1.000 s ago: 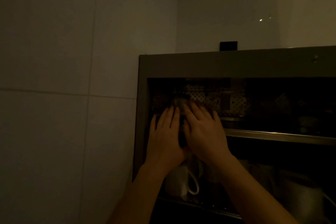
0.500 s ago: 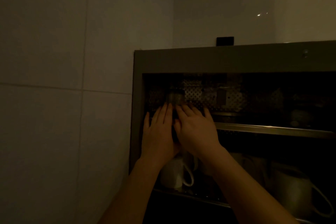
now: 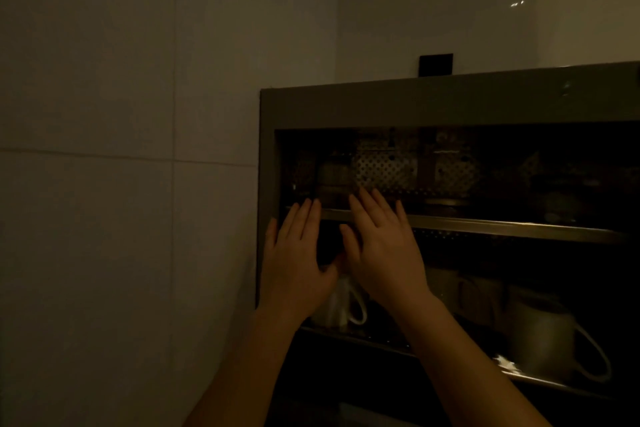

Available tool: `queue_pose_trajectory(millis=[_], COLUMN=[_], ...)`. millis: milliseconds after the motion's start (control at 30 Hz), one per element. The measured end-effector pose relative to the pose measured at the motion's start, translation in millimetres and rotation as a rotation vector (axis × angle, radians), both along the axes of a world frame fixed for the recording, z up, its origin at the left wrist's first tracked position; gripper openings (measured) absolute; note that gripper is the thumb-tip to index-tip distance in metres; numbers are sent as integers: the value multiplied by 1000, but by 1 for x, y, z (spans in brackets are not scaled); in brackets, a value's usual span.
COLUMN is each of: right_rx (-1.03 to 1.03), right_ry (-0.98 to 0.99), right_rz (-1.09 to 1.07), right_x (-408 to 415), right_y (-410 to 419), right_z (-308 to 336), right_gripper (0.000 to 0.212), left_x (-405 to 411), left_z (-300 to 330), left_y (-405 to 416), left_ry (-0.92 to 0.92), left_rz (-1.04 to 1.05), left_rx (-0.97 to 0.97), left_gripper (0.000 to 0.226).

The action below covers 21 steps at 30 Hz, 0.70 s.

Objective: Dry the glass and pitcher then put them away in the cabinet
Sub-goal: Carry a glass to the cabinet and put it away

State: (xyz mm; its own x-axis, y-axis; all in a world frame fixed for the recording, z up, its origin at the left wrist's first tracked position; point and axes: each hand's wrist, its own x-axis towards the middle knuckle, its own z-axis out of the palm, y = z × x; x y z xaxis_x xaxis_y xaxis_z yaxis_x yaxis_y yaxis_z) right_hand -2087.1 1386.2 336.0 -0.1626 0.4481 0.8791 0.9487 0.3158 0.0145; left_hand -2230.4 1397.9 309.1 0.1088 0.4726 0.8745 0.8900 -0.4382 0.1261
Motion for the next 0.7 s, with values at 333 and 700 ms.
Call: queue_pose_trajectory(millis=[333, 700], right_rx=[-68, -211], right_ry=[19, 126], right_rz=[83, 114], right_x=[9, 27], right_y=[-37, -91], right_z=[-43, -81], right_gripper=[58, 49], left_x=[9, 21], left_z=[-34, -75], left_y=[-49, -95], left_ry=[-74, -134], left_rz=[44, 34], left_rx=[-17, -93], left_gripper=[80, 80])
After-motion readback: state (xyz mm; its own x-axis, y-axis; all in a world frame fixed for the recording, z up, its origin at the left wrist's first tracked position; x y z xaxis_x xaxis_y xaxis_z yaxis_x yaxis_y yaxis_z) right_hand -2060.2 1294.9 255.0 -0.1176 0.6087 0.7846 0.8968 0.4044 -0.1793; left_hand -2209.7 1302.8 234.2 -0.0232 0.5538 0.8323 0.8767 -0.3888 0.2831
